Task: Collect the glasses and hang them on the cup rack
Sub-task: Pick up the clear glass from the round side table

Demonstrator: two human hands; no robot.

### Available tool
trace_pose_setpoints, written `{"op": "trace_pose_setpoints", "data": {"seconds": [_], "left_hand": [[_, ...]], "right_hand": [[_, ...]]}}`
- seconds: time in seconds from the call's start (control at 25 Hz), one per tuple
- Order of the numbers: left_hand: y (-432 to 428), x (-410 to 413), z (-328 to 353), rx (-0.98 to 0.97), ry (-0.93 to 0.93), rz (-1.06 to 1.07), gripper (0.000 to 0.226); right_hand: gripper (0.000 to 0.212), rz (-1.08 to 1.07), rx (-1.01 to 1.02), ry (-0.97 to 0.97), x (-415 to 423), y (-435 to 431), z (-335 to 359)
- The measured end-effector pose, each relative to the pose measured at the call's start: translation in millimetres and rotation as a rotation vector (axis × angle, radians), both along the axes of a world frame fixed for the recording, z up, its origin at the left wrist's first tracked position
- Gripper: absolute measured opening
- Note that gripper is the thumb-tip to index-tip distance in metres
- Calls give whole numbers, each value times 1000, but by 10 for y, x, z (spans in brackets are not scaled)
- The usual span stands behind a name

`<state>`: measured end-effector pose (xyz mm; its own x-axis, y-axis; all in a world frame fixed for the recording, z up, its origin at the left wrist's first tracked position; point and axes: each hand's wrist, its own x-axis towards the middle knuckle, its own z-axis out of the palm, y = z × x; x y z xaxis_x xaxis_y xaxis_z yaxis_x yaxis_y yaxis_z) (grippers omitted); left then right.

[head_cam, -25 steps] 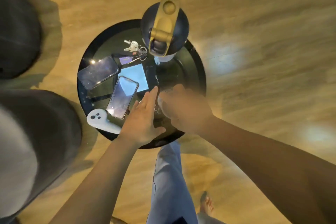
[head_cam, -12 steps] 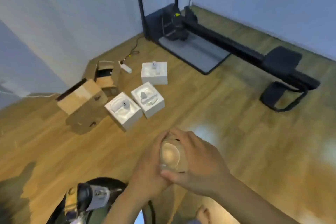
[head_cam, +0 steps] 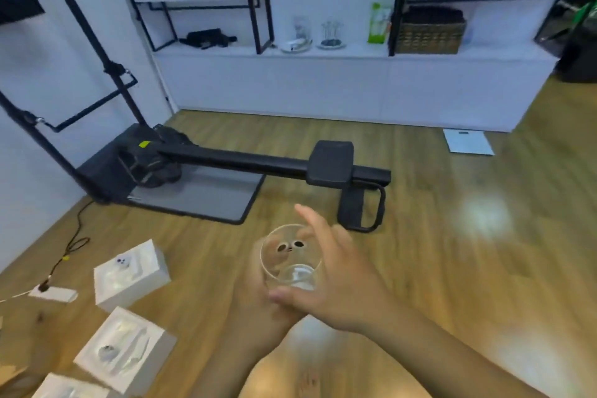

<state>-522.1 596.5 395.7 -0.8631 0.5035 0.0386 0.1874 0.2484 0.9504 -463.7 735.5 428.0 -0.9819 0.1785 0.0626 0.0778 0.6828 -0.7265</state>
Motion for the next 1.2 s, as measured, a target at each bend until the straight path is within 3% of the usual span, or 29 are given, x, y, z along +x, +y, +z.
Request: {"op": "trace_pose_setpoints", "data": {"seconds": [0.2,0.44,0.64,0.88,1.04,1.2], "left_hand": [[1727,-1171,-80,15,-77,-290,74],[3938,-2048,187,-77,-4,-559,71],[5727,-2340,110,-80,-41,-612,78],[7506,-2813,270,15,-319,-414,55],[8598,-3494,269,100,-543,-388,70],[9940,-4202,171,290,-826,-562,36]], "right_hand": [[97,-250,-66,-78,-699,1521,-118],[89,-603,-161,66,-1238,3441,0],[83,-660,-243,122,-1538,5162,-165],[67,-525,-501,130,-2209,7094,-41],[81,-445,-407,154,-2774,8067,-103],[89,-604,-326,204,-3399,9303,-191]]}}
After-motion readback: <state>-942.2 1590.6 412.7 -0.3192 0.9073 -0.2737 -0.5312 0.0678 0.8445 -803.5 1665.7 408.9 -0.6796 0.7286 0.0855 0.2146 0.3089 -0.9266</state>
